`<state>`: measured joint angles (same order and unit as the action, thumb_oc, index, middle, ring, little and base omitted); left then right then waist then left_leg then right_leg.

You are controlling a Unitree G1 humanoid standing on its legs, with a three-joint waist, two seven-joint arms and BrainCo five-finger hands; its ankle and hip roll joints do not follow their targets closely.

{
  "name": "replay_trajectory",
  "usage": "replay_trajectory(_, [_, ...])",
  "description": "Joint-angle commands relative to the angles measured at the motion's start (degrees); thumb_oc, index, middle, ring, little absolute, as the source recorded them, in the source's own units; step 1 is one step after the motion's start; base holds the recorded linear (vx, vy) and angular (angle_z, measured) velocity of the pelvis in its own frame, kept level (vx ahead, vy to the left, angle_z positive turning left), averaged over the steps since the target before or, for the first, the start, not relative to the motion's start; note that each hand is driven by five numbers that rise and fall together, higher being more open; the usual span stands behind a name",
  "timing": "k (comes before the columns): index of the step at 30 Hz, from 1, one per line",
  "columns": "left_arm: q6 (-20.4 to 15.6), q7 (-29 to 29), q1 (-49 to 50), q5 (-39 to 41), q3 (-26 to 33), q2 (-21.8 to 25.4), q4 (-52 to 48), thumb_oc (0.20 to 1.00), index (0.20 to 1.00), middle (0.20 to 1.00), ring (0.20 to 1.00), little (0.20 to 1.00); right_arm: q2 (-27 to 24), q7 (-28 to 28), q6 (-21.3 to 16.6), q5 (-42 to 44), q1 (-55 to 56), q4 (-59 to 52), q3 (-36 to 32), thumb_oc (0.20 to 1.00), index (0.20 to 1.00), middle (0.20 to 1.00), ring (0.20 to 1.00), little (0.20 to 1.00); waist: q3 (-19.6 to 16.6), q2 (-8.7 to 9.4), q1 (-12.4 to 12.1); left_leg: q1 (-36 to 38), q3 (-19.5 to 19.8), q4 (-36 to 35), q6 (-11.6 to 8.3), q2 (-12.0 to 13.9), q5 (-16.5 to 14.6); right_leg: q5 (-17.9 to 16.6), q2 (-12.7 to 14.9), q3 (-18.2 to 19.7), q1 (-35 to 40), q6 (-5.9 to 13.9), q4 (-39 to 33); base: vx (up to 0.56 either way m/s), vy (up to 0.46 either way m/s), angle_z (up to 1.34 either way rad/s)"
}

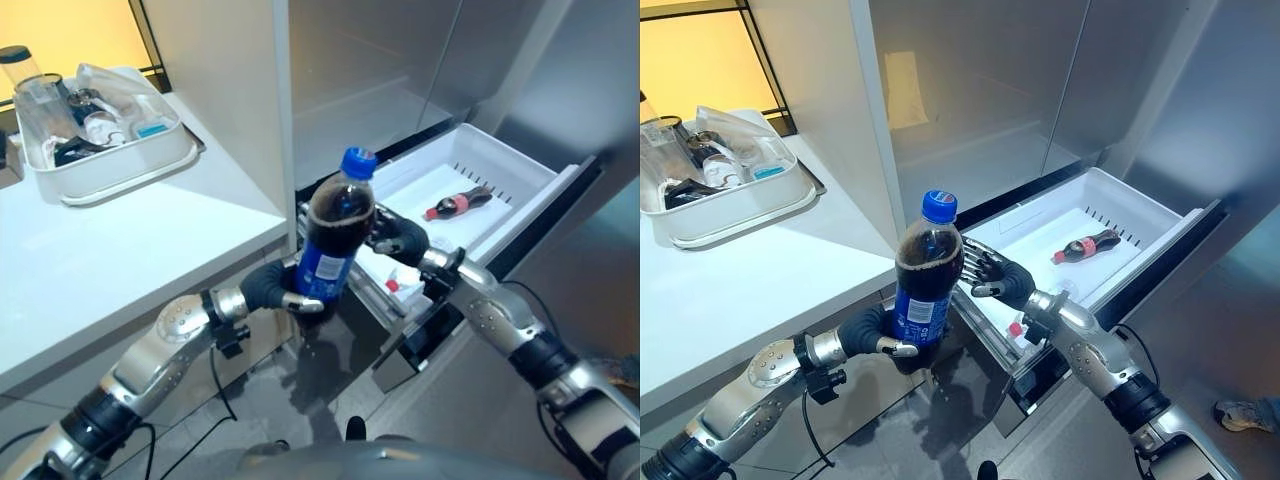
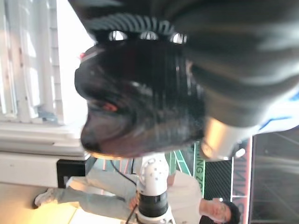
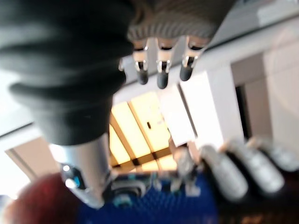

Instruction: Take the drinks into the refrigerator

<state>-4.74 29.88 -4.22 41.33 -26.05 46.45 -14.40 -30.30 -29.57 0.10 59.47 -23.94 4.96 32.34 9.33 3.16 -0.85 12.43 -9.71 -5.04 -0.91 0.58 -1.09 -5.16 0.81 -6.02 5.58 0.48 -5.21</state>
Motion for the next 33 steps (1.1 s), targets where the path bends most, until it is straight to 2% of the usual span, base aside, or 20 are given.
replay_trajectory(1, [-4.49,-0.25,-6.92,2.04,0.11,-1.6,-2.78,0.2,0.2,0.2,0.2,0.2,0.86,-1.64,-0.08,2.77,-5.22,-2.17,2.62,1.0,1.0,1.0,1.0,1.0,-2.26,-0.24,-1.43,-1.24,3.21,0.04,-0.43,0.52,-2.82,0.84,3.62,-1.48,-0.16,6.3,3.7,0.0,0.0,0.0])
replay_trajectory(12, [-4.85,-1.49,-7.4,0.38,0.07,-2.98,-1.67,0.2,0.2,0.2,0.2,0.2,6.26,-0.86,-0.02,3.12,-10.39,-3.67,6.25,1.0,1.0,1.0,1.0,1.0,-2.32,-0.25,-2.43,-1.21,3.37,0.04,-0.4,0.48,-2.88,1.1,3.55,-1.6,0.19,6.2,3.56,0.0,0.0,0.0])
replay_trajectory(21, [-4.69,-1.57,-7.34,-0.16,0.4,-2.82,-0.99,0.2,0.2,0.2,0.2,0.2,6.65,-0.65,0.17,2.25,-10.69,-6.74,6.85,1.0,1.0,1.0,1.0,1.0,-2.22,-0.02,-2.56,-1.31,3.47,0.04,-0.33,0.47,-2.9,1.25,3.4,-1.56,0.01,6.15,3.71,0.0,0.0,0.0])
replay_trajectory(26, [-4.4,-1.82,-7.05,0.57,0.63,-2.84,-0.9,0.2,0.2,0.2,0.2,0.2,5.79,-0.21,-1.13,0.29,-12.15,-9.11,6.27,1.0,1.0,1.0,1.0,1.0,-2.18,-0.02,-2.55,-1.3,3.42,0.04,-0.3,0.49,-2.9,1.23,3.36,-1.42,-0.03,6.14,3.73,0.0,0.0,0.0])
replay_trajectory(30, [-4.36,-2.14,-6.35,0.04,2.19,-2.15,-1.19,0.2,0.2,0.2,0.2,0.2,3.15,0.88,-3.93,-6.88,-13.1,-14.06,3.81,1.0,1.0,1.0,1.0,1.0,-2.19,0.04,-2.29,-1.68,3.22,0.04,-0.26,0.32,-2.28,0.77,3.51,-1.25,-0.5,6.08,3.8,0.0,0.0,0.0])
replay_trajectory(31, [-4.39,-2.26,-6.07,-0.42,2.58,-2.13,-0.92,0.2,0.2,0.2,0.2,0.2,2.33,1.35,-5.05,-10.15,-13.22,-15.12,2.96,1.0,1.0,1.0,1.0,1.0,-2.31,-0.09,-2.14,-1.39,3.27,0.04,-0.24,0.43,-2.95,1.21,3.39,-1.26,-0.17,6.23,3.65,-0.01,0.005,-0.03])
replay_trajectory(32, [-4.05,-2.17,-5.32,-0.99,3.96,-2.66,-1.14,0.2,0.2,0.2,0.2,0.2,0.24,2.54,-7.31,-17.63,-13.45,-18.4,0.28,1.0,1.0,1.0,1.0,1.0,-2.38,0.0,-1.98,-1.76,3.15,0.04,-0.16,0.31,-2.41,0.82,3.54,-1.22,-0.58,6.17,3.77,0.02,0.014,-0.07])
replay_trajectory(33, [-3.82,-2.18,-4.81,-1.05,4.58,-3.2,-1.12,0.2,0.2,0.2,0.2,0.2,-0.21,3.1,-7.83,-20.21,-12.89,-18.57,-1.01,1.0,1.0,1.0,1.0,1.0,-2.43,-0.05,-1.89,-1.71,3.1,0.04,-0.13,0.34,-2.45,0.83,3.55,-1.13,-0.58,6.17,3.79,-0.01,0.011,-0.07])
